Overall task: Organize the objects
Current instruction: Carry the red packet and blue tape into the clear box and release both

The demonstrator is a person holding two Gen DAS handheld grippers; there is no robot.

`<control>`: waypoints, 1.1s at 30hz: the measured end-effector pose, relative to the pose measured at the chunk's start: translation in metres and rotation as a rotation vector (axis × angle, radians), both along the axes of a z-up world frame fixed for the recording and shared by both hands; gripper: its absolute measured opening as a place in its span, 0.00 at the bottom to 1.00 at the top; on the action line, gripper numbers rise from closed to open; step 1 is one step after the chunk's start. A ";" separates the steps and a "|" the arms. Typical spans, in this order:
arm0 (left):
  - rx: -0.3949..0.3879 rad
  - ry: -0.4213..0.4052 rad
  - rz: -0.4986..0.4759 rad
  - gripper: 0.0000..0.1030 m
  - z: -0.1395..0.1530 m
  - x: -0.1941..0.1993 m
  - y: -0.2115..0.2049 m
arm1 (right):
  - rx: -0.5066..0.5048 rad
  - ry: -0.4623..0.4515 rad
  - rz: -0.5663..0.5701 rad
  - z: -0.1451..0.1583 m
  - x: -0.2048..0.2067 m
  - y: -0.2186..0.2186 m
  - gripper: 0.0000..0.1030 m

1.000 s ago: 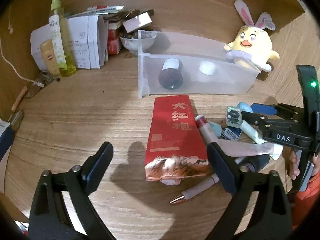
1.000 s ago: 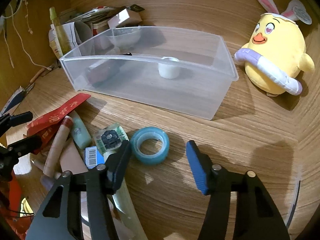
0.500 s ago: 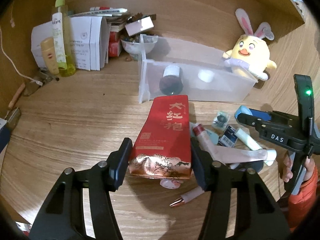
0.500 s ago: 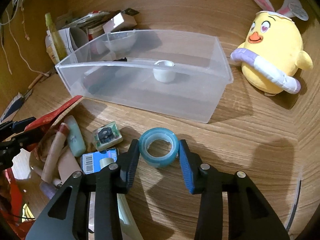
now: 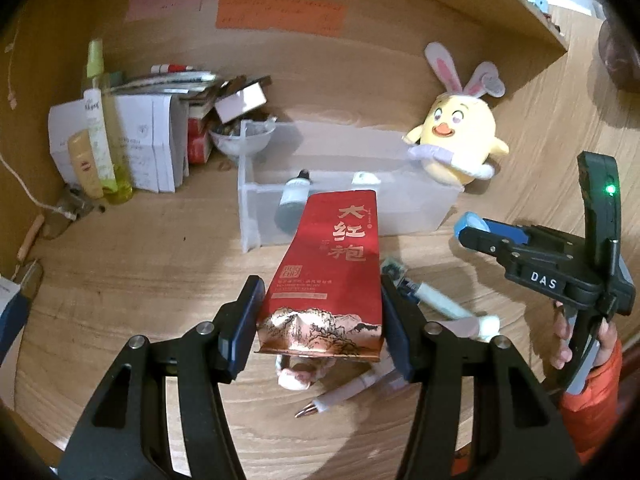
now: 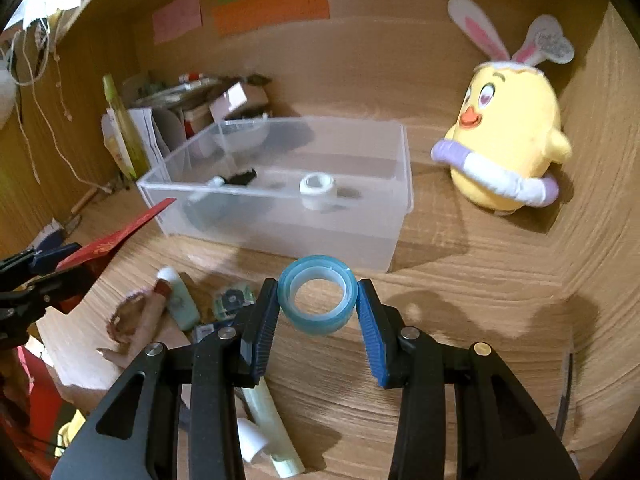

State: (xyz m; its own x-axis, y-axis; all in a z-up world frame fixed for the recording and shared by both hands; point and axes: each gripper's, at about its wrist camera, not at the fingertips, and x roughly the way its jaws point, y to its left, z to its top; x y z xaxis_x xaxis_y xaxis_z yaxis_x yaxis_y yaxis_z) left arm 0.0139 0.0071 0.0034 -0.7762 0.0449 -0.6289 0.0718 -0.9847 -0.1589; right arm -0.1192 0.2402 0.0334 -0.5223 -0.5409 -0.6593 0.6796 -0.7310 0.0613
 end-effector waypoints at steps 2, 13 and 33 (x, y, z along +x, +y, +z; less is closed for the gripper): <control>-0.004 0.011 -0.002 0.54 0.006 -0.001 0.002 | -0.019 0.011 0.007 0.006 0.002 0.001 0.35; -0.004 0.089 0.000 0.54 0.038 -0.016 0.000 | -0.076 0.058 0.057 0.031 0.004 -0.014 0.35; 0.003 0.021 -0.014 0.54 0.036 -0.104 -0.012 | -0.091 0.119 0.037 0.063 -0.047 -0.042 0.35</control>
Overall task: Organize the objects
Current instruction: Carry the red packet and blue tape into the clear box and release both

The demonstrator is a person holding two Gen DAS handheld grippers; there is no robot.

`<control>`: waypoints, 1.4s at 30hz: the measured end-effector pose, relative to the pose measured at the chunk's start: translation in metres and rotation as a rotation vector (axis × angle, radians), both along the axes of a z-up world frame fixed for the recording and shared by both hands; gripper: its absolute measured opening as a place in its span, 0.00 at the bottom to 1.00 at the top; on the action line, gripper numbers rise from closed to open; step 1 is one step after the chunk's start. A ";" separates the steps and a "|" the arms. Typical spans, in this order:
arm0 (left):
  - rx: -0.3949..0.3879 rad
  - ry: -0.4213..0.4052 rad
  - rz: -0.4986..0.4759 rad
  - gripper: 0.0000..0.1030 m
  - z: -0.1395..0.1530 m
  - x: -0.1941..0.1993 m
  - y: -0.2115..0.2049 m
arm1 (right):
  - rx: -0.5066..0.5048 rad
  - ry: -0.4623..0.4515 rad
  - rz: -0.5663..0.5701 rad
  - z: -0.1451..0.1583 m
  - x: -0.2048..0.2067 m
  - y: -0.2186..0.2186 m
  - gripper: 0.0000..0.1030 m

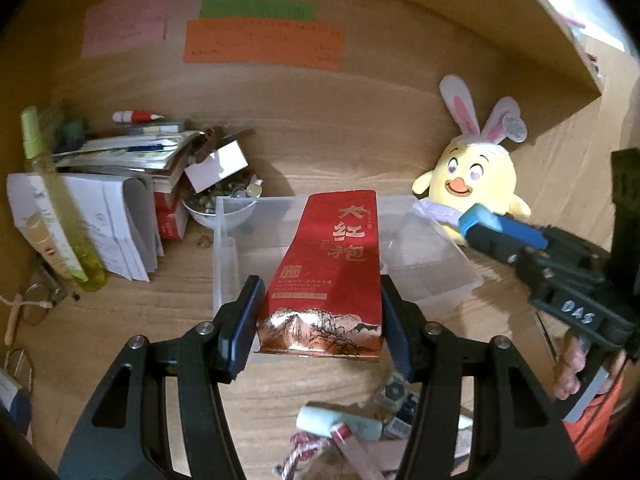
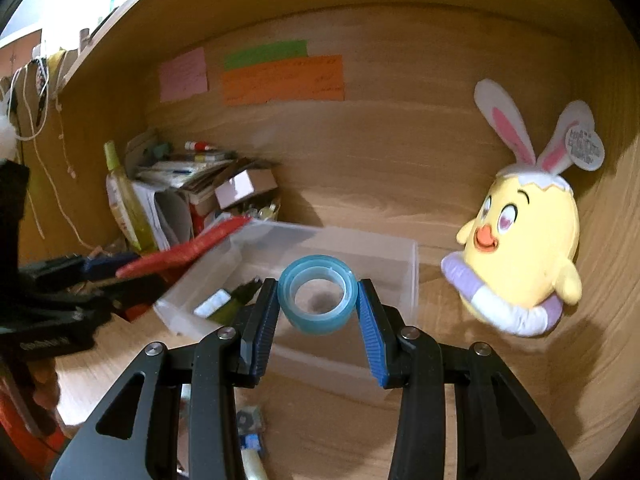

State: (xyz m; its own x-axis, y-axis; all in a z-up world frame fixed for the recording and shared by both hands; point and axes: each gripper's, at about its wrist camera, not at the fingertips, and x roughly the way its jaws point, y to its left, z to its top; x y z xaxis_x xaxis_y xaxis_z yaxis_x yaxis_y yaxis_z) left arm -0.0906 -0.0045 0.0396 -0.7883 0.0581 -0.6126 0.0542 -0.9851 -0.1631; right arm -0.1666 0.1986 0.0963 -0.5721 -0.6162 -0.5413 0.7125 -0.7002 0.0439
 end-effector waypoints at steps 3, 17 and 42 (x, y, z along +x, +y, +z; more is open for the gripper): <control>-0.011 -0.022 -0.002 0.54 -0.004 -0.015 0.002 | 0.005 0.012 0.002 0.004 -0.006 -0.005 0.35; -0.065 -0.088 -0.024 0.54 -0.015 -0.072 0.013 | 0.093 -0.090 -0.023 -0.035 -0.054 -0.027 0.35; -0.061 -0.158 -0.050 0.60 -0.031 -0.090 0.028 | 0.213 -0.167 -0.001 -0.069 -0.069 -0.041 0.35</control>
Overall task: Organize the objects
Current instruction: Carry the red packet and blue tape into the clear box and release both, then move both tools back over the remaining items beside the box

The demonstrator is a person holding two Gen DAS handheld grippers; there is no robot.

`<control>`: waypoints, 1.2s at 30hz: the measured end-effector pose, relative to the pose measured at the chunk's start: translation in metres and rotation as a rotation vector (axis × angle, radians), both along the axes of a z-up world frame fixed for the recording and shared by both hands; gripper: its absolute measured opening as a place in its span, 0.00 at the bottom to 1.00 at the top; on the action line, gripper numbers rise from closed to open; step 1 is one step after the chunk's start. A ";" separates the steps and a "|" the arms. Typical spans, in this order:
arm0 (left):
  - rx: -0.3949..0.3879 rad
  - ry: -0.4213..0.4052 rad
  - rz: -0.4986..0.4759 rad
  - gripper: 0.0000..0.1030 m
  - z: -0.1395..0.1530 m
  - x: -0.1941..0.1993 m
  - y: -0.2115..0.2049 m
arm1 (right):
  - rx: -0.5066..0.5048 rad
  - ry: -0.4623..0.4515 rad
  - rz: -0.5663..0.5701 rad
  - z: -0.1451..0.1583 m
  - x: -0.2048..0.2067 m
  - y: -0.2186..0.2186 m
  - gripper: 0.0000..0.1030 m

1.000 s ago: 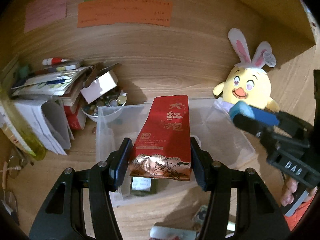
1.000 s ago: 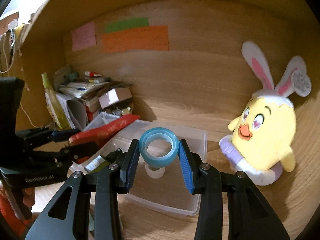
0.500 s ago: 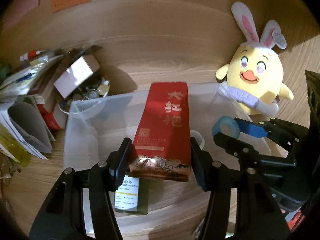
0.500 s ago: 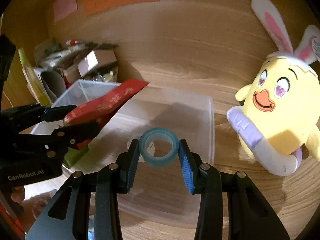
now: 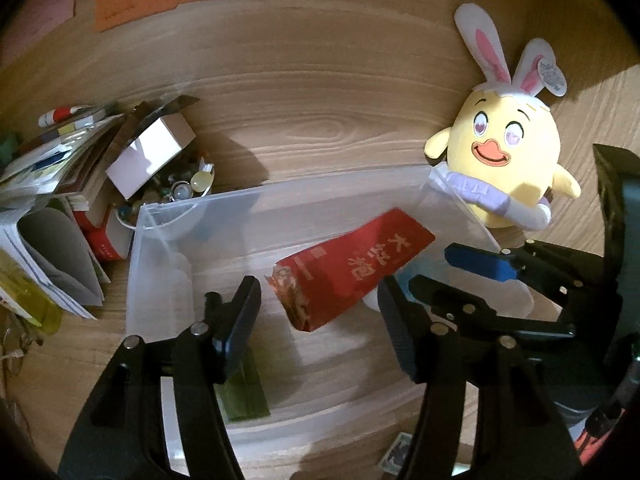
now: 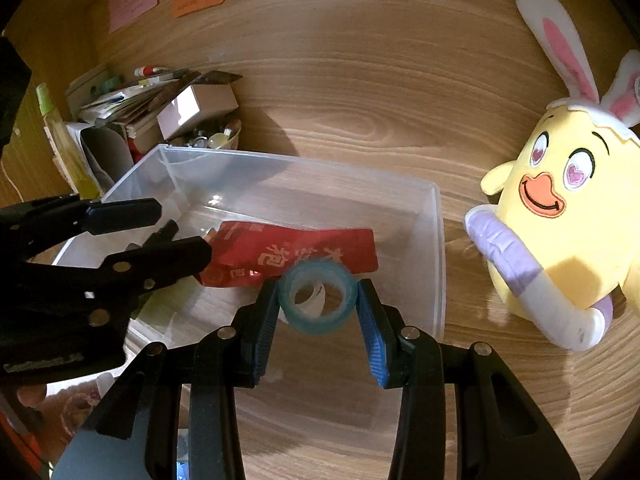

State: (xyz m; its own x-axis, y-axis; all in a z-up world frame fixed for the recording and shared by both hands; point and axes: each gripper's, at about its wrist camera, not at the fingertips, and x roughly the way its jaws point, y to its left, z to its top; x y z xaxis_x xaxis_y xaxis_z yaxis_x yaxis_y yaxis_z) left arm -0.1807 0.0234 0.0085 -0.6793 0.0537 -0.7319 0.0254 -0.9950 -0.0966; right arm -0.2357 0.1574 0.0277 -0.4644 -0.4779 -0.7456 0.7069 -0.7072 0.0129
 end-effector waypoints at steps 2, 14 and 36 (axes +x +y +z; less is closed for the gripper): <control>0.000 0.007 0.003 0.61 0.003 0.004 0.000 | -0.010 -0.011 0.005 0.002 0.000 0.001 0.38; -0.012 0.082 0.008 0.72 0.035 0.042 -0.001 | -0.031 0.113 -0.003 0.035 0.033 0.014 0.65; -0.029 0.137 0.007 0.88 0.032 0.128 -0.002 | -0.092 0.143 -0.018 0.037 0.113 0.052 0.71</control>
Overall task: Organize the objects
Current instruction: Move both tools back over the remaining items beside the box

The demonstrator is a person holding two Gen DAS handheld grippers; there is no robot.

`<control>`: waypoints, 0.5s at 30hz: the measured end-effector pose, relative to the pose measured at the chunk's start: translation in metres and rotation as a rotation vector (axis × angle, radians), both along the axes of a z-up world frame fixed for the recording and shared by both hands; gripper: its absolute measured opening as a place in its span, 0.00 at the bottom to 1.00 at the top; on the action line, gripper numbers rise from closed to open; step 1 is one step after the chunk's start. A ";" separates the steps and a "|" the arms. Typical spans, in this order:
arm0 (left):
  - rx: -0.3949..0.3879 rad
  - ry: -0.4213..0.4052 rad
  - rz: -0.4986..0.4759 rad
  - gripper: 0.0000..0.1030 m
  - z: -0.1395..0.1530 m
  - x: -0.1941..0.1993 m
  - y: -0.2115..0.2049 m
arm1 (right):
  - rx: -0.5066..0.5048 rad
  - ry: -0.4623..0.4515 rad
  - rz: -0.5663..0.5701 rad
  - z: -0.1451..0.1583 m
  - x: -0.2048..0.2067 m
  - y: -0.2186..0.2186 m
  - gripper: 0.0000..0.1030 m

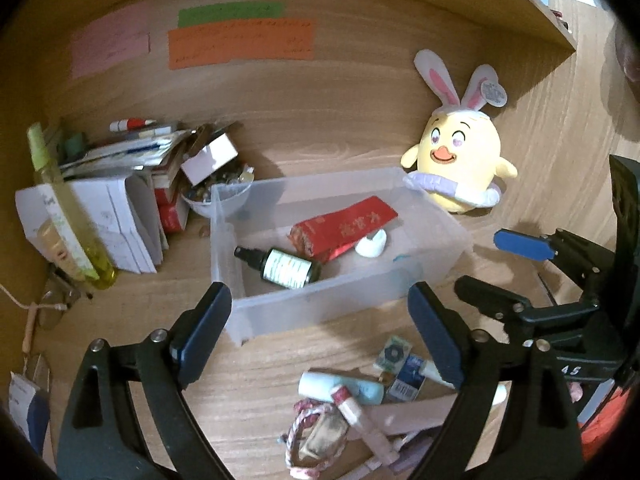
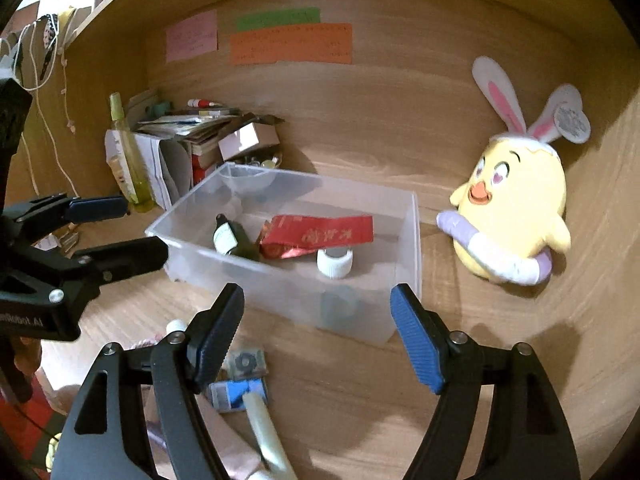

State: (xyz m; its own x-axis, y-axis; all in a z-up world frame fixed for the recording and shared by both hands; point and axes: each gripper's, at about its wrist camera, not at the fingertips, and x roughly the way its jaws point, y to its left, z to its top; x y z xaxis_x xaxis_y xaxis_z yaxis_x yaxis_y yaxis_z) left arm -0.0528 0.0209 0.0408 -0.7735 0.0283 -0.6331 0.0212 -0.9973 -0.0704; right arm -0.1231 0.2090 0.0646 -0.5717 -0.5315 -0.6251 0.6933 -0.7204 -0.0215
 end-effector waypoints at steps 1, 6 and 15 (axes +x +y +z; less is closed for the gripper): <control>-0.002 -0.004 0.001 0.88 -0.003 0.003 -0.001 | 0.000 -0.008 -0.006 -0.003 0.002 0.003 0.71; -0.002 -0.049 0.012 0.88 -0.022 0.013 -0.006 | 0.004 -0.065 -0.023 -0.020 0.005 0.013 0.71; 0.005 -0.123 0.030 0.75 -0.058 0.025 0.001 | 0.011 -0.162 -0.013 -0.051 0.007 0.020 0.70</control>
